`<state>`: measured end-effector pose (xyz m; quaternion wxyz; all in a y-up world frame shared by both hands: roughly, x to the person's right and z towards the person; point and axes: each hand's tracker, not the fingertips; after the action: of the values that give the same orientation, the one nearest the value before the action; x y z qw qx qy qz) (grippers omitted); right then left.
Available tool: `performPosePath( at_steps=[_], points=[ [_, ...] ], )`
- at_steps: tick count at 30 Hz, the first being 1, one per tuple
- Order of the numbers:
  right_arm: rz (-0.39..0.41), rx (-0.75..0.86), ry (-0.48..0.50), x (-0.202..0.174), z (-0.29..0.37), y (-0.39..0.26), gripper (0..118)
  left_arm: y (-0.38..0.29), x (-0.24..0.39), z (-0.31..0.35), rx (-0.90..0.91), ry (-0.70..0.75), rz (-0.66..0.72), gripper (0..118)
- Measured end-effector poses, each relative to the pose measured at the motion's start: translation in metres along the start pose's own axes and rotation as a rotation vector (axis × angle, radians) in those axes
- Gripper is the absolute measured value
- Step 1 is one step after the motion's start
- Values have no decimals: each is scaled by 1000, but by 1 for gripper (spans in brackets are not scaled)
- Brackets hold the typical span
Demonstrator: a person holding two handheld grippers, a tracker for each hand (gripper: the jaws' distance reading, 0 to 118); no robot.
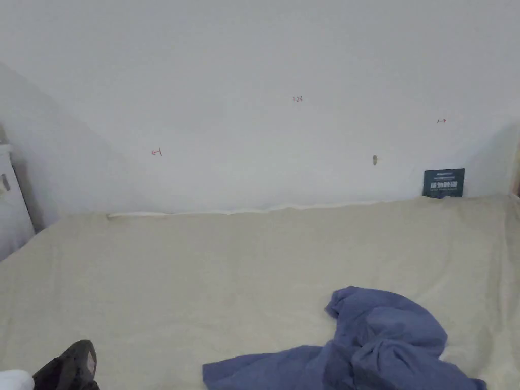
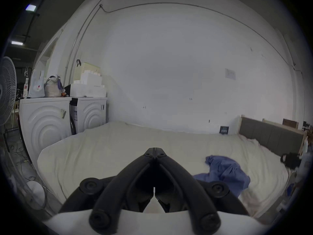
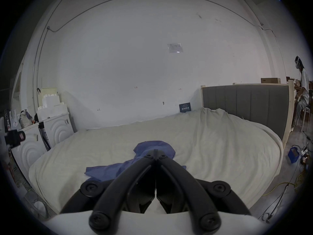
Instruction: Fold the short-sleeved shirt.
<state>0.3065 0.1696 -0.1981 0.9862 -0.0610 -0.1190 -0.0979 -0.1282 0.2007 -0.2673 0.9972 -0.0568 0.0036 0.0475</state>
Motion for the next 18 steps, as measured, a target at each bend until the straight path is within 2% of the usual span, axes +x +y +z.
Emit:
performPosePath(
  at_steps=[3,7,9,12,13,16,17,18],
  points=[
    [32,18,16,-5,-1,3,0,-4,1,-2,-41,16,-21,0],
    [37,-4,26,-8,-11,4,0,-3,4,-25,-99,-111,80,0],
    [6,-28,46,-7,-18,4,0,10,7,-69,-221,-186,102,0],
    [1,-67,72,-5,-34,4,0,22,10,-160,-445,-272,249,0],
    [12,-85,75,-6,-40,4,0,20,16,-194,-541,-277,237,0],
    [16,-137,103,-5,-56,0,0,3,42,-269,-768,-290,41,0],
    [7,-161,122,-5,-60,-3,0,-7,50,-285,-816,-252,-20,3],
    [1,-176,131,-5,-64,-6,0,-18,57,-299,-873,-237,-40,19]
  ],
)
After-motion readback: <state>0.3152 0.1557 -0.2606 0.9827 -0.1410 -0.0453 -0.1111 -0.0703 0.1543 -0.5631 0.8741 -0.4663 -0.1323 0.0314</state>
